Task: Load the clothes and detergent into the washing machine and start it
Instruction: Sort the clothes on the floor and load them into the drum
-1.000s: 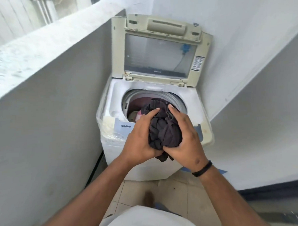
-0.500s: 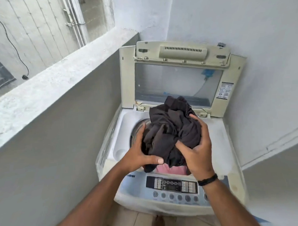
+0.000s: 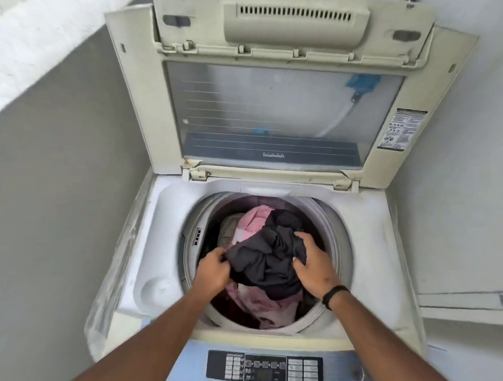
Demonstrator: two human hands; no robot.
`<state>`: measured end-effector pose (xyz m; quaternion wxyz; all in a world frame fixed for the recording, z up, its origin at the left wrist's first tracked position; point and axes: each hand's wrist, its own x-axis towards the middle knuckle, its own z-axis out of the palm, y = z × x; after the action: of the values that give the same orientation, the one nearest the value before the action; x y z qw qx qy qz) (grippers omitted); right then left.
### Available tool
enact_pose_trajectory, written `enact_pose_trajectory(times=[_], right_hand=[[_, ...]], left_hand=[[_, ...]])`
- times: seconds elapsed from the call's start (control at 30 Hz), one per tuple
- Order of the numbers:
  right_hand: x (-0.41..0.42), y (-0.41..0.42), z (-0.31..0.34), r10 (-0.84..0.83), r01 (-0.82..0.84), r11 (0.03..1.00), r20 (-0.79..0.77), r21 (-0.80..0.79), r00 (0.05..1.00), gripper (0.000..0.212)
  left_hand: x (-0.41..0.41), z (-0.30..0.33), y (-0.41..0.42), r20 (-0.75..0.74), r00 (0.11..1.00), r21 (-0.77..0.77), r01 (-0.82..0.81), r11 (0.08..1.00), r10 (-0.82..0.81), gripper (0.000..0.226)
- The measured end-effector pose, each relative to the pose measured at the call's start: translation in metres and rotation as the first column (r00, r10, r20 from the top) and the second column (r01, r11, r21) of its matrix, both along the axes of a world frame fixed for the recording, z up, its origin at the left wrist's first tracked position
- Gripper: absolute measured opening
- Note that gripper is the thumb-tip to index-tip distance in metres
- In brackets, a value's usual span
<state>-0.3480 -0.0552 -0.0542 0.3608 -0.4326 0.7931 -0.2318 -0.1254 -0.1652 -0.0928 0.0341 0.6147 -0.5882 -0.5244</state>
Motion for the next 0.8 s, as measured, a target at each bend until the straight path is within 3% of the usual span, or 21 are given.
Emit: enact_pose_trajectory(times=[0.07, 0.13, 0.2, 0.27, 0.33, 0.4, 0.43, 0.5, 0.53, 0.57, 0.63, 0.67, 0.73, 0.8], right_hand=[[-0.002, -0.007, -0.013, 0.054, -0.051, 0.998, -0.088, 0.034, 0.995, 0.055], [0.001, -0.02, -0.024, 0.034, -0.033, 0.999, -0.15, 0.006, 0.988, 0.05], [0.007, -0.033, -0.032, -0.041, 0.024, 0.996, -0.211, -0.081, 0.977, 0.04], [0.013, -0.046, -0.039, -0.161, 0.111, 0.976, -0.278, -0.189, 0.947, 0.034], [0.017, -0.056, -0.046, -0.258, 0.169, 0.946, -0.324, -0.276, 0.91, 0.031], [0.014, -0.06, -0.058, -0.214, 0.142, 0.965, -0.343, -0.223, 0.915, 0.026], [0.012, -0.061, -0.065, -0.13, 0.1, 0.989, -0.327, -0.107, 0.936, 0.021], [0.011, -0.058, -0.074, 0.067, -0.021, 0.977, -0.214, 0.211, 0.975, 0.009], [0.014, -0.055, -0.077, 0.162, -0.097, 0.938, -0.174, 0.332, 0.971, 0.006], [0.017, -0.052, -0.079, 0.25, -0.165, 0.897, -0.162, 0.409, 0.955, 0.011], [0.029, -0.047, -0.085, 0.38, -0.282, 0.807, -0.091, 0.519, 0.92, 0.026], [0.035, -0.047, -0.085, 0.422, -0.339, 0.75, -0.016, 0.567, 0.906, 0.03], [0.043, -0.047, -0.086, 0.486, -0.449, 0.586, 0.15, 0.675, 0.861, 0.029], [0.049, -0.049, -0.084, 0.484, -0.553, 0.397, 0.345, 0.732, 0.804, 0.023]], left_hand=[[-0.009, -0.011, -0.009, 0.019, 0.995, -0.039, -0.101, 0.994, 0.102, 0.01], [-0.021, -0.01, -0.014, 0.065, 0.989, -0.224, -0.113, 0.968, 0.13, 0.013], [-0.031, -0.005, -0.015, -0.033, 0.983, -0.425, -0.179, 0.887, 0.183, 0.018], [-0.037, -0.001, -0.017, -0.144, 0.98, -0.56, -0.196, 0.805, 0.139, 0.027], [-0.04, -0.004, -0.026, -0.108, 0.993, -0.615, -0.106, 0.781, 0.05, 0.033], [-0.04, -0.012, -0.043, 0.076, 0.994, -0.503, 0.109, 0.858, -0.082, 0.03], [-0.04, -0.013, -0.05, 0.237, 0.951, -0.351, 0.274, 0.895, -0.198, 0.026], [-0.04, -0.015, -0.053, 0.541, 0.714, -0.08, 0.569, 0.818, -0.444, 0.031], [-0.04, -0.02, -0.05, 0.622, 0.594, 0.002, 0.65, 0.76, -0.51, 0.041], [-0.041, -0.025, -0.045, 0.652, 0.535, 0.02, 0.695, 0.719, -0.536, 0.053], [-0.046, -0.036, -0.036, 0.58, 0.575, -0.085, 0.747, 0.659, -0.577, 0.074], [-0.049, -0.041, -0.034, 0.475, 0.604, -0.161, 0.775, 0.611, -0.64, 0.078], [-0.055, -0.045, -0.03, 0.246, 0.571, -0.26, 0.817, 0.515, -0.783, 0.069], [-0.056, -0.051, -0.021, 0.113, 0.545, -0.17, 0.834, 0.524, -0.831, 0.05]])
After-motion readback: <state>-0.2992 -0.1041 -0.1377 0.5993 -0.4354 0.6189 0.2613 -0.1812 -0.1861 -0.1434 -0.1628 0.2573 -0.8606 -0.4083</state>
